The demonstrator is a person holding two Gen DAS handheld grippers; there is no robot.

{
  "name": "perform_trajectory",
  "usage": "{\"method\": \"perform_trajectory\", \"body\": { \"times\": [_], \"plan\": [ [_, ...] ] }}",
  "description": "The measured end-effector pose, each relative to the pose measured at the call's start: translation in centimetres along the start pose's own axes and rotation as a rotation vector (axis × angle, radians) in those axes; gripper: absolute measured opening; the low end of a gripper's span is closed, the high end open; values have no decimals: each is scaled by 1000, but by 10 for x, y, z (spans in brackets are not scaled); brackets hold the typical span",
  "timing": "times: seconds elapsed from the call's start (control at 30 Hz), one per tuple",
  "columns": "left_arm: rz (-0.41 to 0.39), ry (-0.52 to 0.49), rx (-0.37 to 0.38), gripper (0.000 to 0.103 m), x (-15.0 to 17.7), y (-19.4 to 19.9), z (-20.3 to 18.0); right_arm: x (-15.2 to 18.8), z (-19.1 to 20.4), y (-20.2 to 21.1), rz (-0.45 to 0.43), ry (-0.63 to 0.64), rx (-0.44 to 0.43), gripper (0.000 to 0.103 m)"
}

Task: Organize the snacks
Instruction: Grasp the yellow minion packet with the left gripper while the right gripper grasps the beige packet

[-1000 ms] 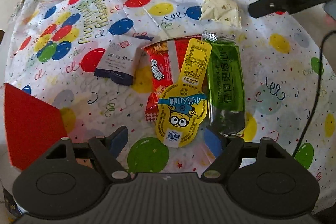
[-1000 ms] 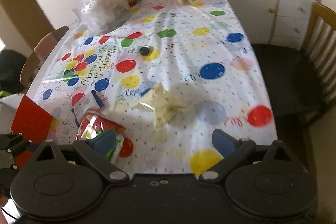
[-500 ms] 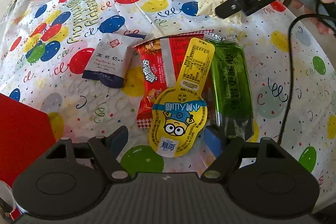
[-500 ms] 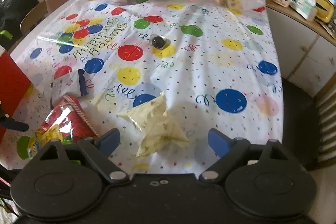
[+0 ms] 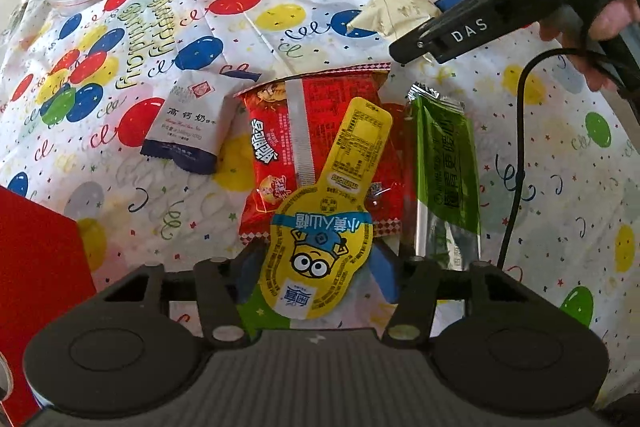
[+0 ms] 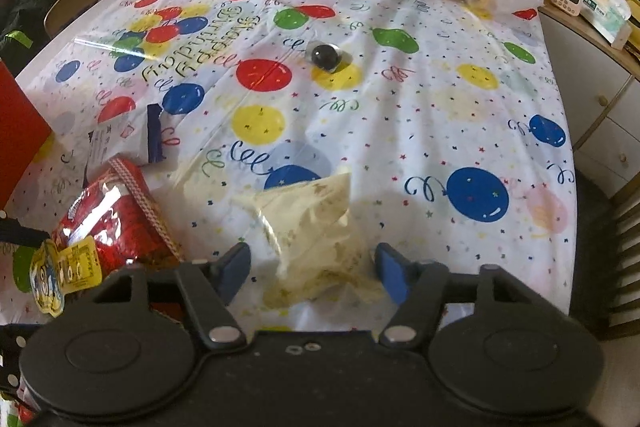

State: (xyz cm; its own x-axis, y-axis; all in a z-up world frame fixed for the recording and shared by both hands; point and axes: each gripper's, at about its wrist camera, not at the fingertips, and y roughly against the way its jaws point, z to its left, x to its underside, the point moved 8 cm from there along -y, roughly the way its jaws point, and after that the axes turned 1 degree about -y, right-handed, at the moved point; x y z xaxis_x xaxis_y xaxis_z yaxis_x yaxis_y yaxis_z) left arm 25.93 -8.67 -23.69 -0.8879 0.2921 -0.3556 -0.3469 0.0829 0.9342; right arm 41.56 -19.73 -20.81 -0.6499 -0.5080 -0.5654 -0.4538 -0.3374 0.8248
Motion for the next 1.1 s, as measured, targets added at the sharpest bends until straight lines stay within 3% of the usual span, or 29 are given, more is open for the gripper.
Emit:
{"method": "perform_trajectory", "body": {
  "times": [0.17, 0.43, 0.73, 1.1],
  "plan": [
    [-4, 34, -5, 55, 3, 1, 1, 3, 0, 4, -10, -22, 11, 49],
    [-7, 99, -10, 55, 15, 9, 0, 17, 3, 24, -38, -95, 11, 43],
    [-30, 170, -13, 55, 31, 30, -1, 46, 15, 61, -63, -172, 1, 40],
    [-95, 213, -1, 55, 50, 82, -7, 74, 44, 123, -108, -236, -13, 40]
  ]
}}
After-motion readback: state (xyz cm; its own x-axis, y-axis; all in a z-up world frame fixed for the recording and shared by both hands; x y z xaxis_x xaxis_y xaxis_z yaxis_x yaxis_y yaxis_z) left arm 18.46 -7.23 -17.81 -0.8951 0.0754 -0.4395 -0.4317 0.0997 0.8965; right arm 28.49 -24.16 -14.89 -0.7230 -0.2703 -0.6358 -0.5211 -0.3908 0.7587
